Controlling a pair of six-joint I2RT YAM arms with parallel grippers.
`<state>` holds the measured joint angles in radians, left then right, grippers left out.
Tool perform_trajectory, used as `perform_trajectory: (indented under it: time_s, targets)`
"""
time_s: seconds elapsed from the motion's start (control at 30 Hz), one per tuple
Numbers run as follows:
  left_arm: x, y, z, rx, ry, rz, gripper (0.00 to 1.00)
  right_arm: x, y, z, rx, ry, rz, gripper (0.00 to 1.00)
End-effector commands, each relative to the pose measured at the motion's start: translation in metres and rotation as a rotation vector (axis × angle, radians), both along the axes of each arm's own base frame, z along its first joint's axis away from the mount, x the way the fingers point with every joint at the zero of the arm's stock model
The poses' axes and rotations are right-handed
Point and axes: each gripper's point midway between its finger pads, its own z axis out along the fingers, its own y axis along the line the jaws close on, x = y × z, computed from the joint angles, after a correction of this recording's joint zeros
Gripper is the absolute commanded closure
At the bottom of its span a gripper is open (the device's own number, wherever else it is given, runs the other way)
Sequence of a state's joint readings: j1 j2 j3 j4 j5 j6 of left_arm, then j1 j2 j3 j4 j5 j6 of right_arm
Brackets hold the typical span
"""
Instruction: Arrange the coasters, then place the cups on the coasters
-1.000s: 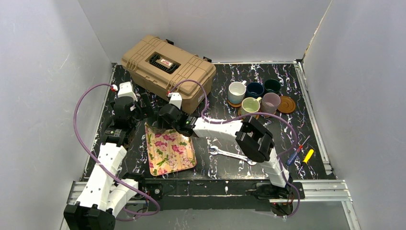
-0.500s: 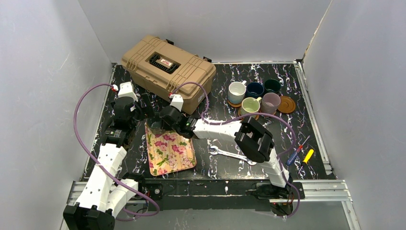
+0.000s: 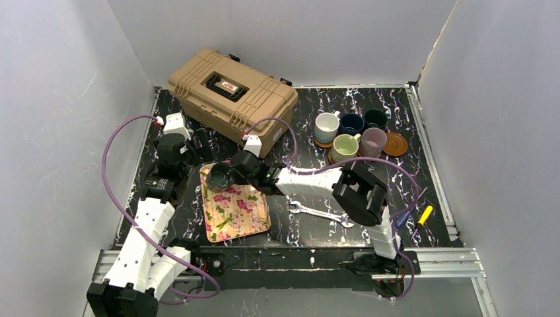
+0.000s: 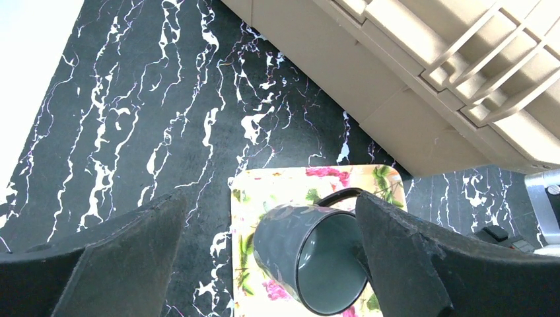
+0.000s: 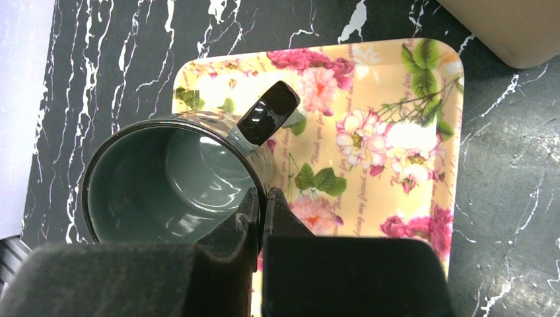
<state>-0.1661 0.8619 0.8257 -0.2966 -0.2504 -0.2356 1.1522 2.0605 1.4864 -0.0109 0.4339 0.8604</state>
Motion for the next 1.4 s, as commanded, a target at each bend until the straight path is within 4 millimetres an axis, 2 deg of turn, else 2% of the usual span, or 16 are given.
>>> perform_trajectory:
  time_s: [0.0,0.1,0.17,0.23,0.33,0.4,0.5,0.63,0.73,0.87,1.03,1.2,1.37]
  targets:
    - [-0.001,0.002,0.01,0.013,-0.019,0.004,0.02,-0.004,-0.001,0.036,0.05,-0.063,0.052,0.99]
    - [-0.002,0.002,0.01,0.014,-0.02,0.004,0.02,-0.007,-0.012,0.061,0.042,-0.126,0.09,0.99]
    - [-0.002,0.002,0.01,0.015,-0.02,0.004,0.02,-0.01,-0.027,0.085,0.038,-0.18,0.112,0.99]
    - [-0.002,0.002,0.01,0.015,-0.02,0.004,0.02,-0.016,-0.044,0.1,-0.002,-0.211,0.143,0.99]
    - [-0.002,0.002,0.01,0.016,-0.019,0.005,0.02,-0.026,-0.076,0.107,-0.122,-0.215,0.19,0.99]
    - [-0.002,0.002,0.01,0.016,-0.017,0.005,0.02,-0.032,-0.107,0.108,-0.217,-0.199,0.21,0.99]
    - [-0.002,0.002,0.01,0.014,-0.017,0.002,0.02,-0.029,-0.15,0.121,-0.294,-0.179,0.197,0.99]
    - [-0.002,0.002,0.01,0.014,-0.017,0.003,0.02,-0.003,-0.215,0.151,-0.397,-0.206,0.124,0.99]
    - [-0.002,0.002,0.009,0.015,-0.013,0.003,0.02,0.032,-0.277,0.166,-0.492,-0.211,0.029,0.99]
    - [-0.002,0.001,0.008,0.014,-0.01,0.001,0.02,0.073,-0.351,0.173,-0.579,-0.176,-0.071,0.99]
    - [-0.002,0.001,0.008,0.014,-0.01,0.0,0.02,0.117,-0.44,0.175,-0.497,-0.127,-0.224,0.99]
    - [-0.002,0.001,0.007,0.018,-0.008,0.0,0.02,0.148,-0.503,0.189,-0.395,-0.126,-0.318,0.99]
    - [-0.001,0.0,0.006,0.021,-0.004,-0.002,0.02,0.163,-0.561,0.186,-0.38,-0.083,-0.421,0.99]
